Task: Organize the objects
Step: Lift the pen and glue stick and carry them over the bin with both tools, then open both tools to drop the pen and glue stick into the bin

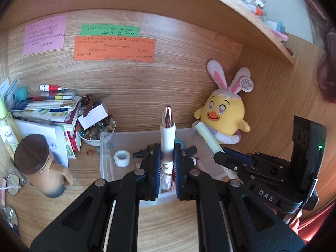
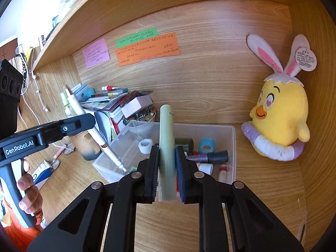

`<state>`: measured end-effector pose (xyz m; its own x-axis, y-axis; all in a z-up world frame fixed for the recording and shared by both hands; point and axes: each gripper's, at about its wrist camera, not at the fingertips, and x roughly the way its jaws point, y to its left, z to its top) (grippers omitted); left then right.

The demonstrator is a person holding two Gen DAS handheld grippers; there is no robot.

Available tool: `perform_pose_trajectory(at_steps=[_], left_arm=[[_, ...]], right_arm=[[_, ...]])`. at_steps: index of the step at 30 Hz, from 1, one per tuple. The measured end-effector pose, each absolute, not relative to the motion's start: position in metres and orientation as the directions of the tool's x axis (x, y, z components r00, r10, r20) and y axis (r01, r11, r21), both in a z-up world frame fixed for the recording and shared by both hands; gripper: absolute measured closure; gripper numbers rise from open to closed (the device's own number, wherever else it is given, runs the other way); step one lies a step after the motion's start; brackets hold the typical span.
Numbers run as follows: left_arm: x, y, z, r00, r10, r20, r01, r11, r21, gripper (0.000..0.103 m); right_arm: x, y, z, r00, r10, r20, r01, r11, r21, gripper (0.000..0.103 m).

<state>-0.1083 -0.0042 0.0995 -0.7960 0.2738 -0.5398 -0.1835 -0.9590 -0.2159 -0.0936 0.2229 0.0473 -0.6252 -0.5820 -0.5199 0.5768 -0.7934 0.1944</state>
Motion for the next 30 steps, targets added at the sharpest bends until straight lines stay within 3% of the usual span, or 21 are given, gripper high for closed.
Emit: perform_pose_trajectory(at_steps=[7, 13, 22, 27, 30], left_arm=[[-0.141, -0.005, 0.078, -0.775, 0.248, -0.582, -0.145, -0.965, -0.218, 0.093], [-0.155, -0.010, 0.060, -0.783, 0.146, -0.605, -0.070, -0.987, -0.146, 0.093], [-0.167, -0.010, 0.044, -0.754, 0.134, -0.643, -0.060, -0.989, -0.136, 0.091], [-0.169, -0.012, 0.035, -0.725, 0.156, -0.671, -0.059, -0.985, -0.164, 0.053], [-0.164, -0.010, 0.037, -0.729, 0.147, -0.668, -0.069, -0.987, -0.142, 0.047]], right_arm=[[-0.116, 0.203, 0.037, -0.621, -0.549, -0.560, 0.569, -0.807, 0.160, 0.089], [-0.130, 0.185, 0.015, -0.604, -0.511, -0.611, 0.570, -0.813, 0.117, 0.089], [-0.147, 0.171, -0.015, -0.570, -0.464, -0.678, 0.564, -0.821, 0.089, 0.089], [-0.149, 0.169, -0.020, -0.547, -0.461, -0.698, 0.567, -0.818, 0.097, 0.087], [-0.149, 0.169, -0.020, -0.543, -0.461, -0.702, 0.565, -0.819, 0.100, 0.078]])
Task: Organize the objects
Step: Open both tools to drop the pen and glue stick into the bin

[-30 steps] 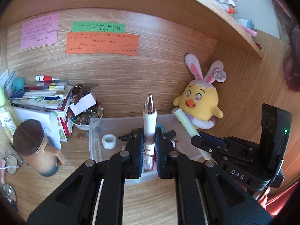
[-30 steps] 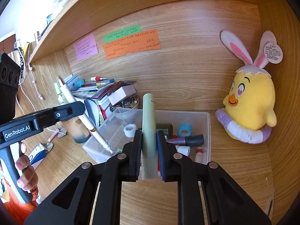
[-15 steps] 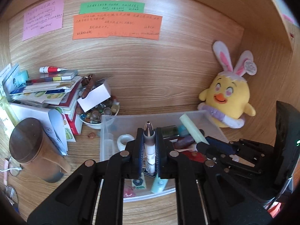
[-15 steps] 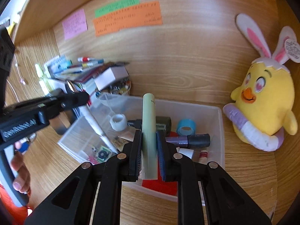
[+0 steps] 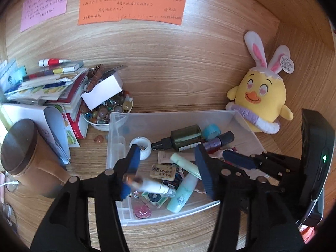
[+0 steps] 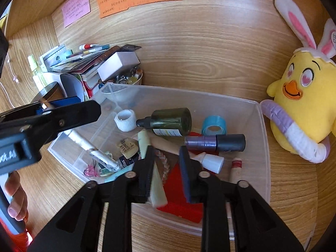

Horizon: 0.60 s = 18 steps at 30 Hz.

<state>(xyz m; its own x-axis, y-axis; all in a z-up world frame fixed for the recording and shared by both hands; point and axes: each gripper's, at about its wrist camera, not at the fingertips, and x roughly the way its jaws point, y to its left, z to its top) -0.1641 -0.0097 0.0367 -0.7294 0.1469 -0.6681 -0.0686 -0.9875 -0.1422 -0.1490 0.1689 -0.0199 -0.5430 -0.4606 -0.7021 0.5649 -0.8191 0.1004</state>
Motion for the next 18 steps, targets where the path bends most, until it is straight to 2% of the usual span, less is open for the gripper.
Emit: perform_pose_trajectory(at_steps=[4, 8, 13, 18], left_arm=[[-0.158, -0.009, 0.042, -0.728, 0.159, -0.666, -0.088, -0.986, -0.139, 0.043], [-0.153, -0.010, 0.051, -0.744, 0.132, -0.655, -0.081, -0.991, -0.108, 0.034], [-0.149, -0.014, 0.064, -0.756, 0.126, -0.642, -0.076, -0.992, -0.105, 0.030], [-0.134, -0.012, 0.064, -0.768, 0.124, -0.629, -0.081, -0.992, -0.097, 0.025]], right_arm=[[-0.145, 0.173, -0.012, -0.549, -0.473, -0.689, 0.567, -0.816, 0.108, 0.073], [-0.137, 0.177, -0.001, -0.566, -0.486, -0.666, 0.570, -0.814, 0.110, 0.066], [-0.126, 0.185, 0.013, -0.586, -0.503, -0.636, 0.572, -0.812, 0.116, 0.058], [-0.115, 0.197, 0.023, -0.587, -0.521, -0.620, 0.577, -0.806, 0.131, 0.047]])
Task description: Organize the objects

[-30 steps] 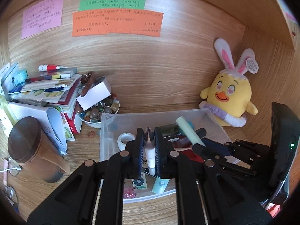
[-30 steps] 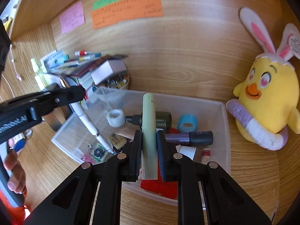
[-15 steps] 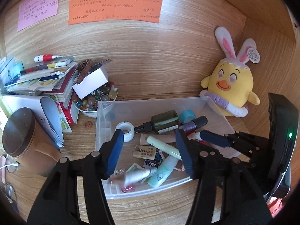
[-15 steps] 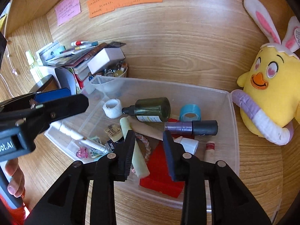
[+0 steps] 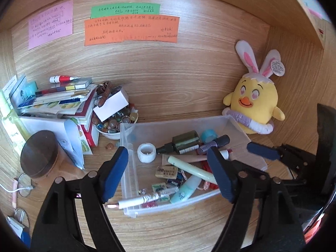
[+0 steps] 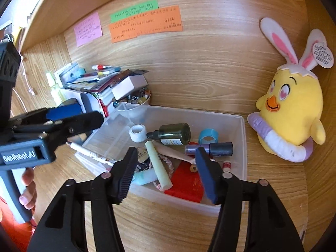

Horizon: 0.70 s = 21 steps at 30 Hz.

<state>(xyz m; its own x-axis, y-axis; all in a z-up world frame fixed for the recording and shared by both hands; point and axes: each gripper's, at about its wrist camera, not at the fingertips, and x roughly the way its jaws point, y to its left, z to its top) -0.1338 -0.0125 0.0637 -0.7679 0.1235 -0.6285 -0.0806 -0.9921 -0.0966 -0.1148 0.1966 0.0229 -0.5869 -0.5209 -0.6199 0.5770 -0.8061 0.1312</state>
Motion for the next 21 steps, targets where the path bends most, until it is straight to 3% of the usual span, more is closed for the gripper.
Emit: perform_pose_trajectory(at_steps=[8, 21], left_arm=[[-0.096, -0.009, 0.053, -0.788, 0.126, -0.602, -0.094, -0.992, -0.085, 0.009], [-0.074, -0.010, 0.026, -0.767, 0.146, -0.625, -0.085, -0.988, -0.126, 0.005]], right_arm=[[-0.089, 0.222, 0.033, -0.635, -0.509, -0.582, 0.548, -0.827, 0.125, 0.019], [-0.060, 0.232, 0.014, -0.657, -0.460, -0.597, 0.516, -0.852, 0.089, 0.016]])
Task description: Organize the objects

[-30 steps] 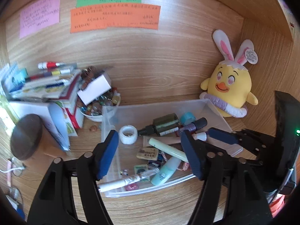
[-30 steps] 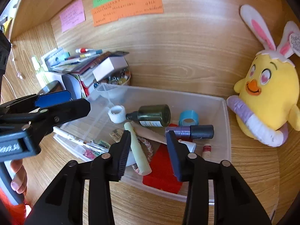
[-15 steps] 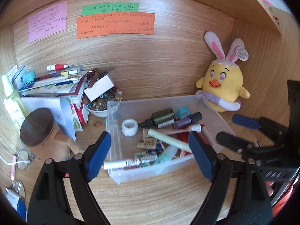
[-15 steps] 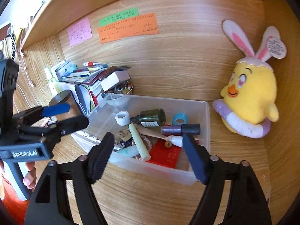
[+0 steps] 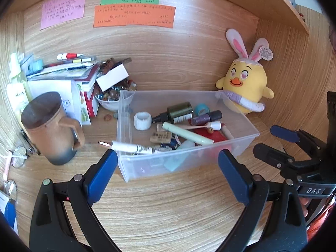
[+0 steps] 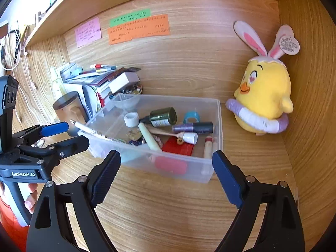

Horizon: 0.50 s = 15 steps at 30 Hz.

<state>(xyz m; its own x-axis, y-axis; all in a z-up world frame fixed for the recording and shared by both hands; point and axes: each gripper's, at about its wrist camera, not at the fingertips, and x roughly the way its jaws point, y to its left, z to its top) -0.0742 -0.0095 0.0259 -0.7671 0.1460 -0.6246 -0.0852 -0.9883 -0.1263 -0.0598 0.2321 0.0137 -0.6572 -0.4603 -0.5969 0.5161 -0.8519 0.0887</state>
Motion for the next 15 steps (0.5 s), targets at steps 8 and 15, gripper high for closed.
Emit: perform_pose_trajectory(at_steps=[8, 15], left_arm=[[-0.0669, -0.0103, 0.0236, -0.769, 0.142, -0.624, -0.079, -0.989, -0.128, 0.005], [-0.0676, -0.0116, 0.0240, -0.769, 0.143, -0.623, -0.074, -0.988, -0.136, 0.005]], right_arm=[[-0.0554, 0.2283, 0.0059, -0.647, -0.457, -0.611, 0.522, -0.849, 0.083, 0.016], [-0.0541, 0.2293, 0.0072, -0.649, -0.458, -0.607, 0.520, -0.850, 0.086, 0.016]])
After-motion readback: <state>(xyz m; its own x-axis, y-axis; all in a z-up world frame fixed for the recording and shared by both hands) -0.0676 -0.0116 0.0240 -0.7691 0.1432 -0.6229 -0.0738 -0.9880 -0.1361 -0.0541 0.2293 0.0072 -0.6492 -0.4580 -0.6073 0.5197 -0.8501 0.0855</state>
